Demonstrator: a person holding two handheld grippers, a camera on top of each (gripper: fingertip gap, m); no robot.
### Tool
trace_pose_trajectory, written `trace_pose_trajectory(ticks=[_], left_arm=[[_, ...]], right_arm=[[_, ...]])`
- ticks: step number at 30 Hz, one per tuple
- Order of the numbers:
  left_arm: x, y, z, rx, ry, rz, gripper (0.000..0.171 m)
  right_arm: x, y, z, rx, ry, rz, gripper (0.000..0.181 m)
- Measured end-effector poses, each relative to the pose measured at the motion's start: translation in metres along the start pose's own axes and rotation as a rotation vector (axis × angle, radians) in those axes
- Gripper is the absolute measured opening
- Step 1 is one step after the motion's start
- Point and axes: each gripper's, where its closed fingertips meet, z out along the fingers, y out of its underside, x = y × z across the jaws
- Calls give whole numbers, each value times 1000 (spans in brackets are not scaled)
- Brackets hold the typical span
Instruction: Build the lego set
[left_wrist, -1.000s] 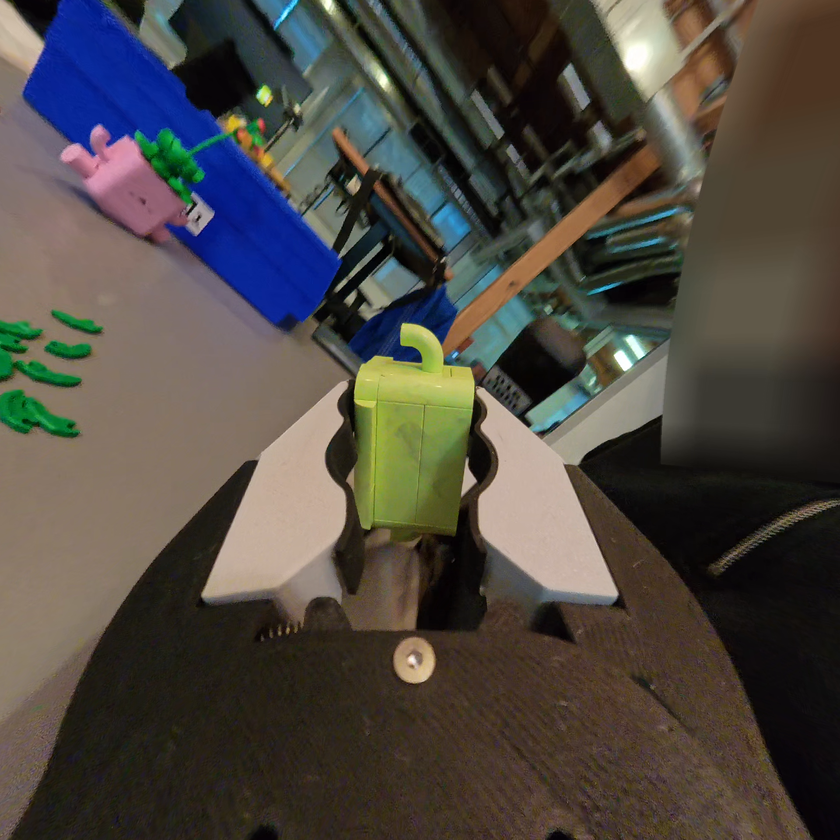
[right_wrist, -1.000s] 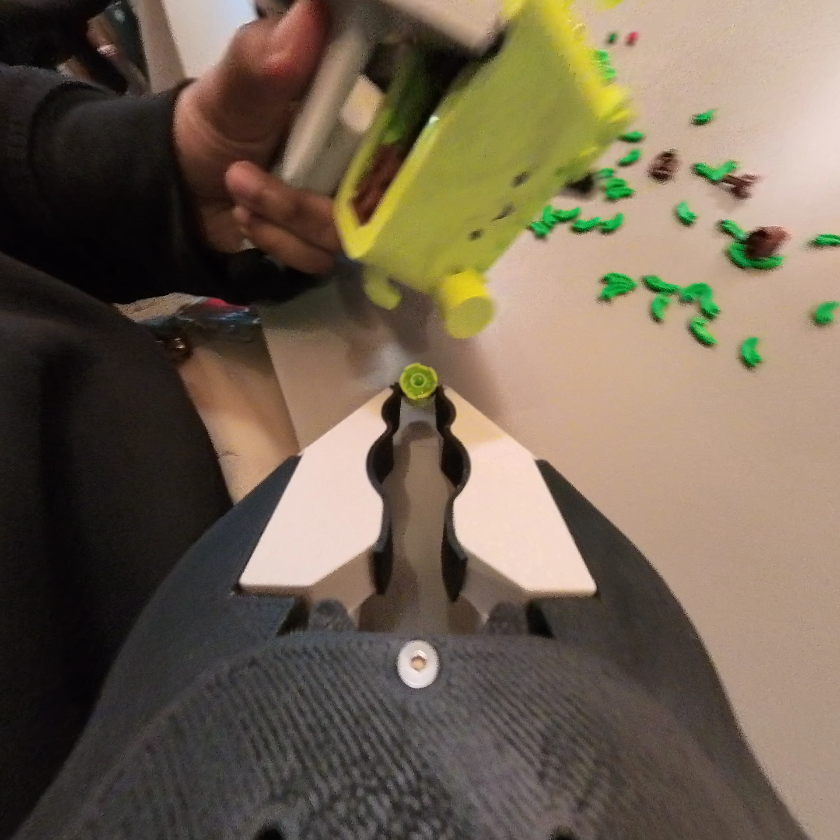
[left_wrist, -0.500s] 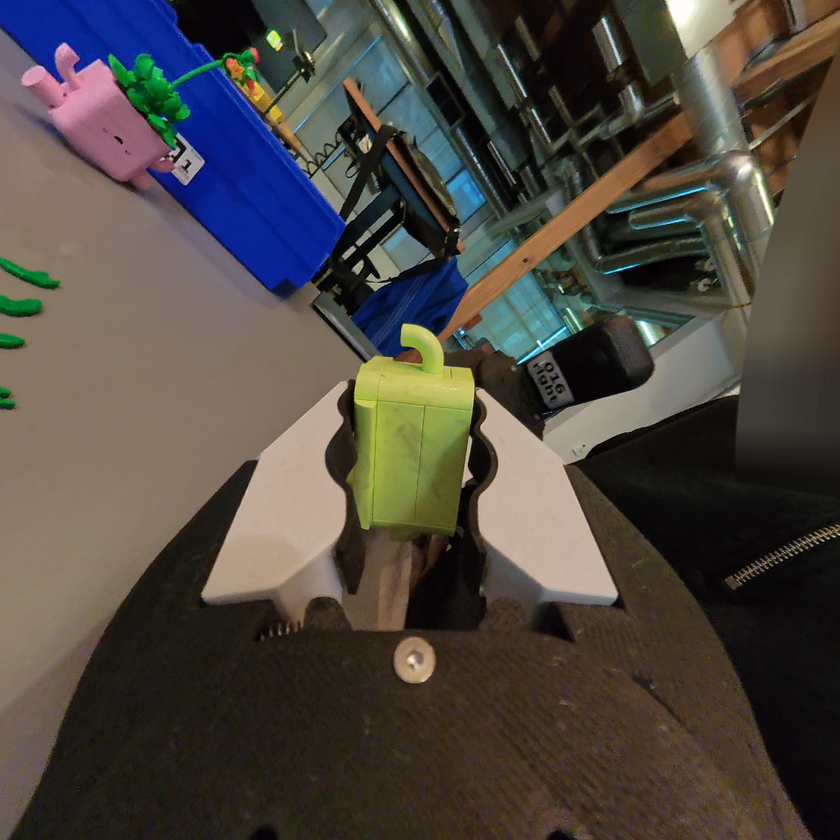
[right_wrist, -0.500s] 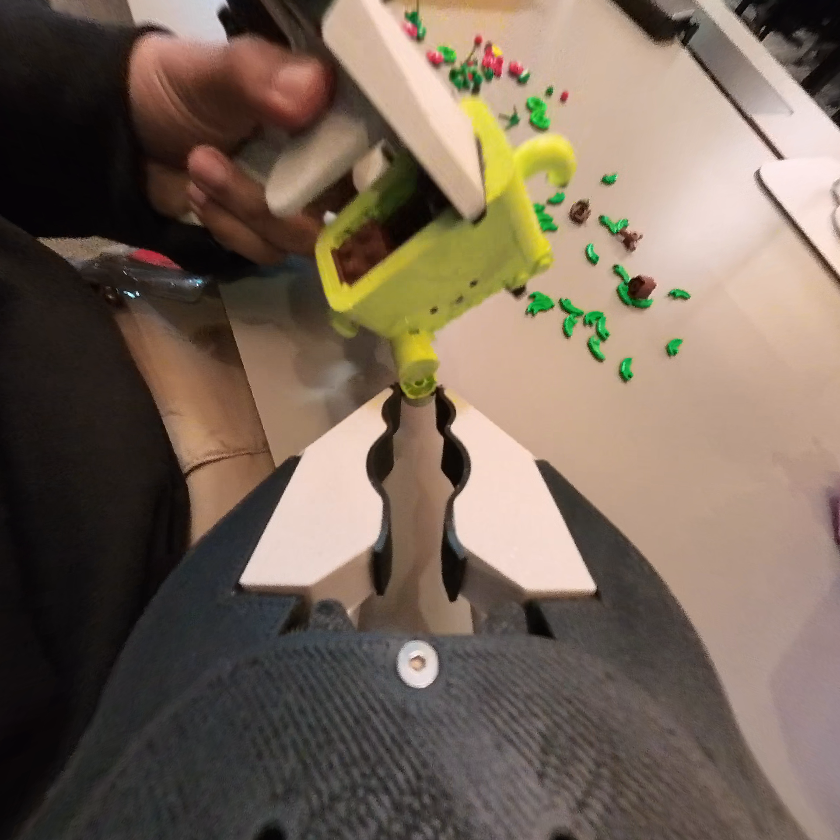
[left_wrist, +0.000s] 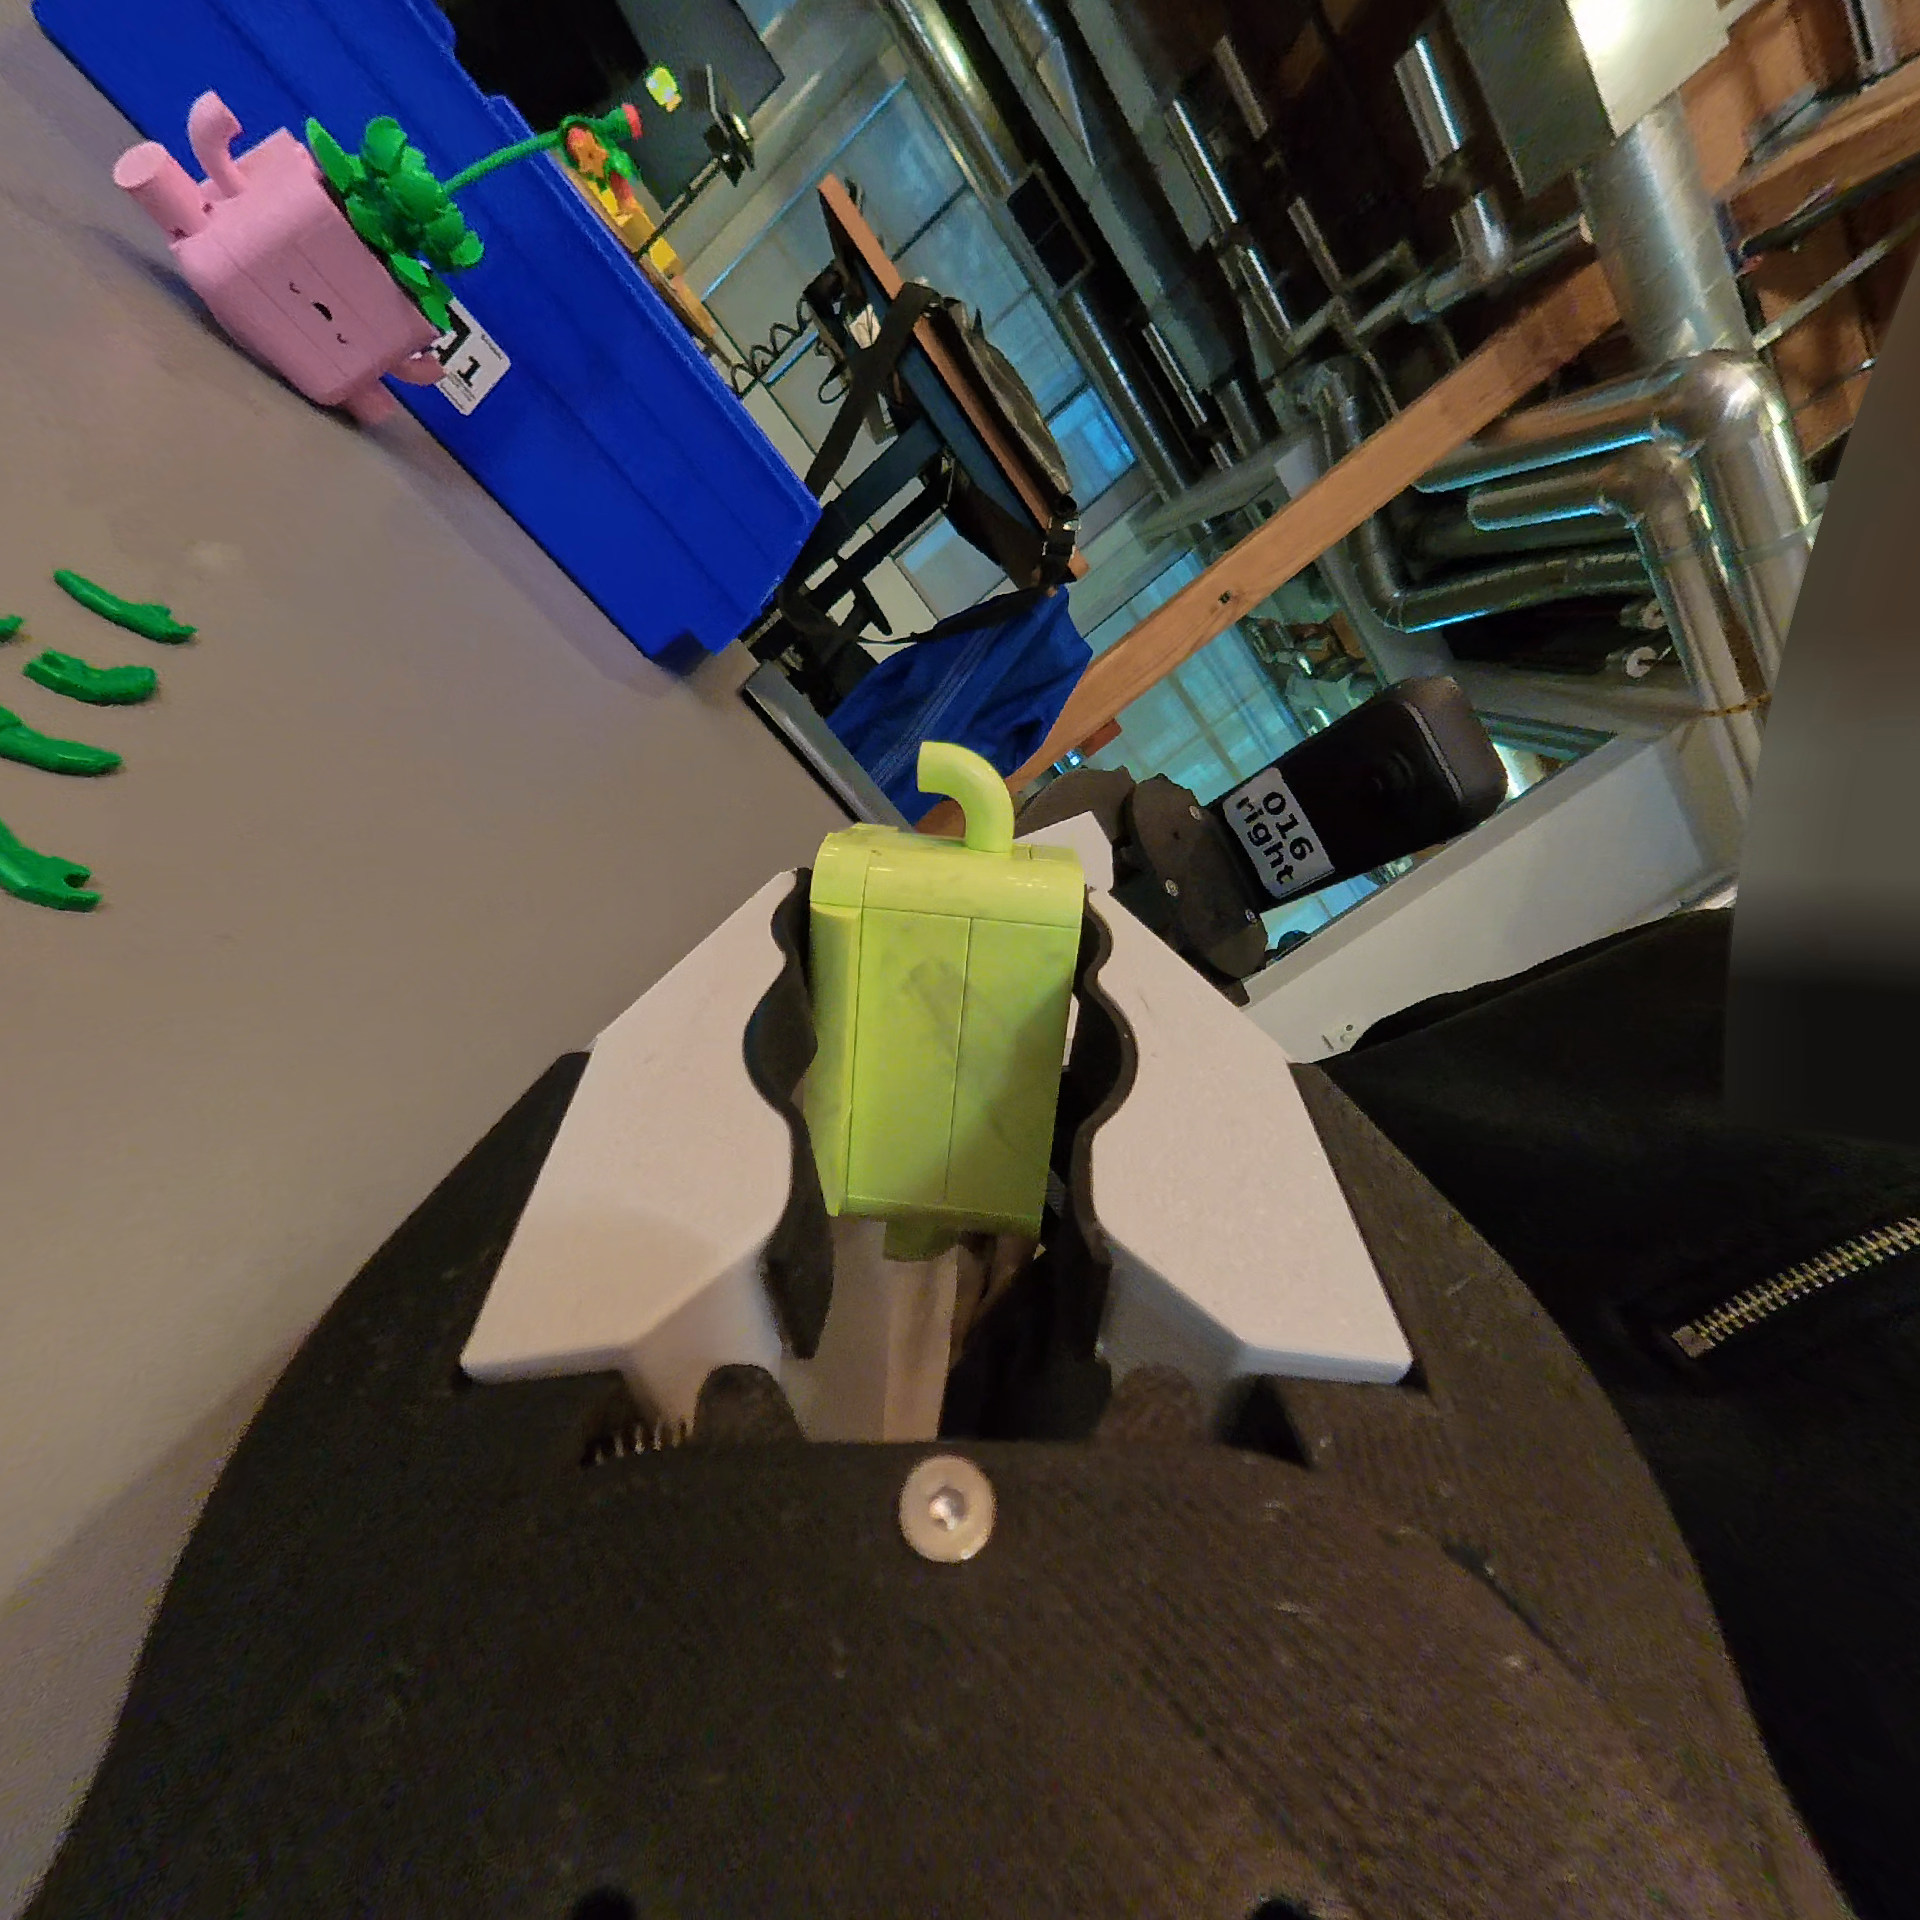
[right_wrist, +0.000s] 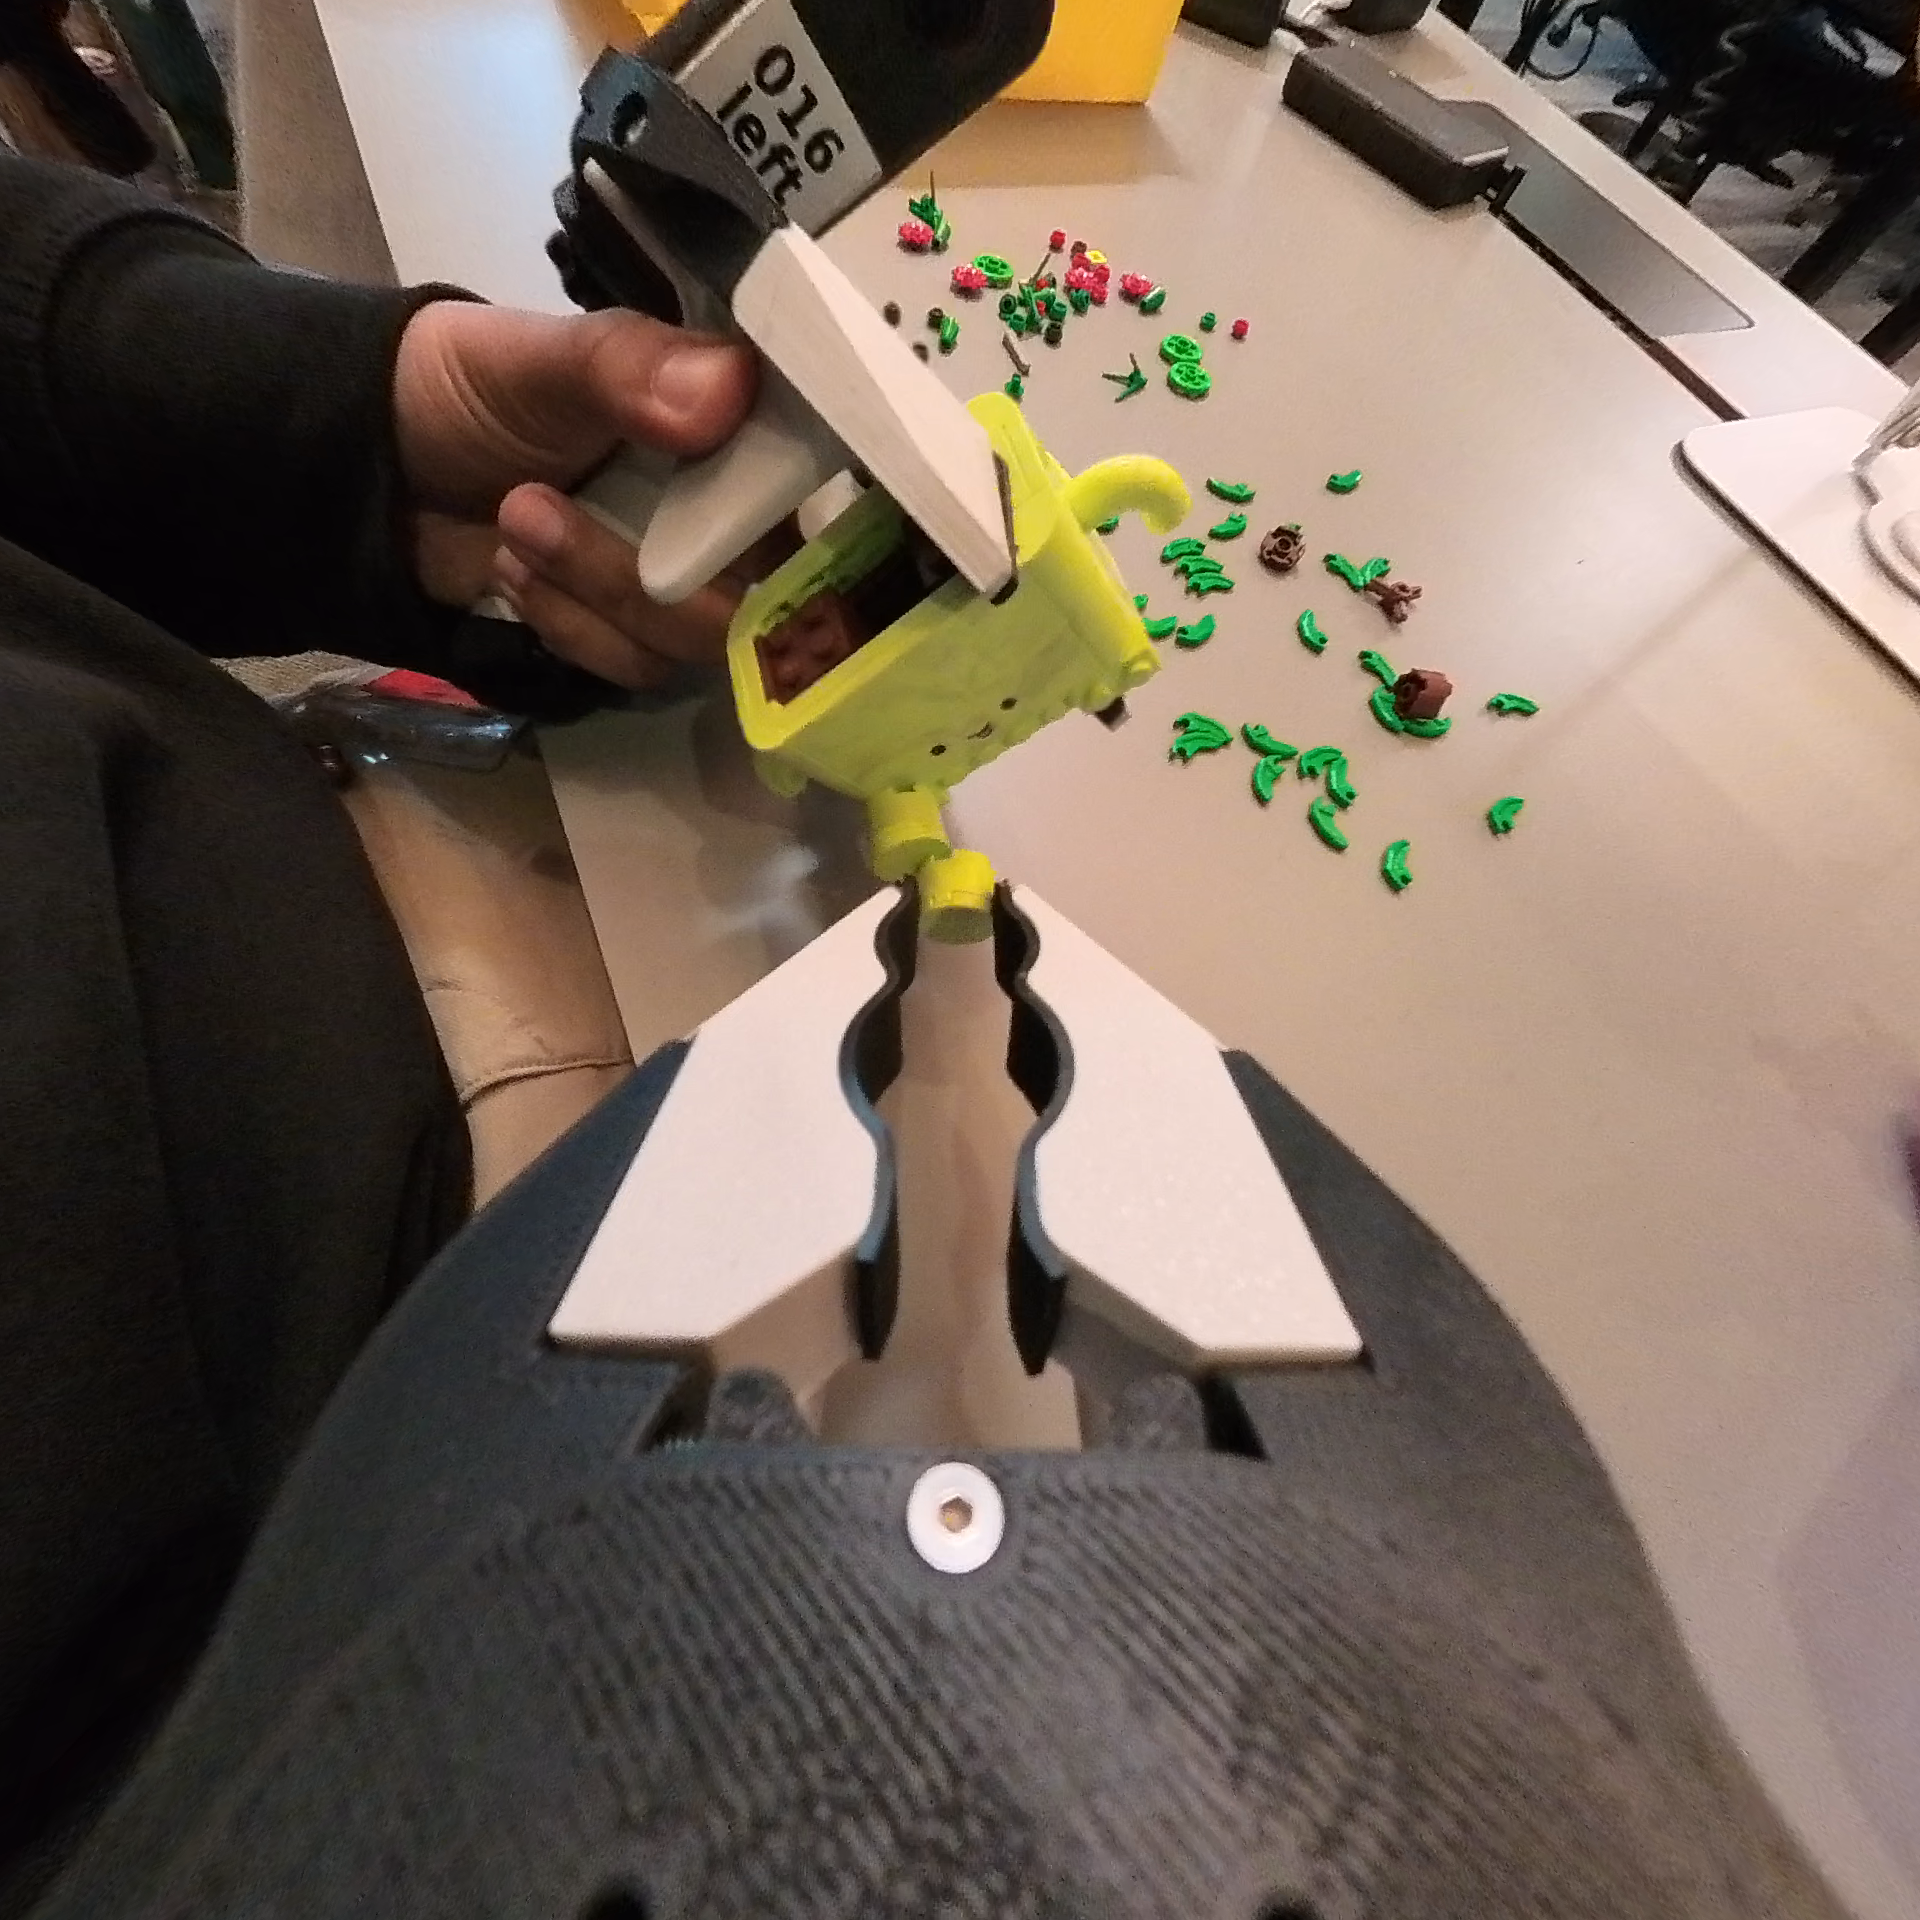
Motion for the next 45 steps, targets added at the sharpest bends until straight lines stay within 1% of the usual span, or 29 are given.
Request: trace_pose_trajectory(ticks=[4,5,7,9,12,15,19,22,25,26,28,30,32,34,35,36,37,38,41,45], left_arm=[[0,2,2,-8,-6,1,44],[0,3,3,-8,-5,1,44],[1,3,3,-7,0,1,45],[0,2,3,-1,-3,-3,44],[-4,0,1,8,-30,2,44],[-5,0,0,6,-46,19,44],[-5,-2,-2,17,-37,6,44],[-5,-2,-2,18,-37,6,44],[-4,-2,-2,20,-39,17,44],[-4,-2,-2,19,-38,18,44],[-4,-2,-2,20,-37,18,44],[-4,-1,-1,15,-33,17,44],[-4,0,1,9,-32,19,44],[-4,0,3,3,-32,22,45],[-3,1,4,1,-31,23,44],[-3,2,5,-2,-28,23,45],[-2,2,5,-5,-24,23,44],[-2,3,6,-9,-19,22,44],[-1,4,7,-15,-17,25,44],[0,4,6,-9,-15,23,44]], right_arm=[[-5,-8,-2,71,-51,42,11],[-5,-11,-3,87,-56,54,0],[1,-8,-5,77,-40,73,0],[11,7,-5,1,0,84,0],[29,46,-10,-164,68,100,0],[31,62,-30,-181,68,115,5],[23,78,-63,-204,31,138,16],[13,90,-84,-206,-11,190,15],[-15,106,-106,-235,-126,283,15],[-27,114,-114,-267,-167,324,16],[-51,136,-125,-368,-222,398,23],[-72,160,-126,-479,-237,415,29],[-76,179,-121,-569,-192,332,32],[-68,180,-114,-569,-139,267,18],[-65,179,-111,-568,-134,281,22],[-64,181,-110,-586,-139,296,20],[-61,183,-110,-607,-140,289,12],[-58,184,-108,-615,-133,274,8],[-57,183,-100,-617,-135,269,18],[-54,183,-96,-628,-131,266,21]])
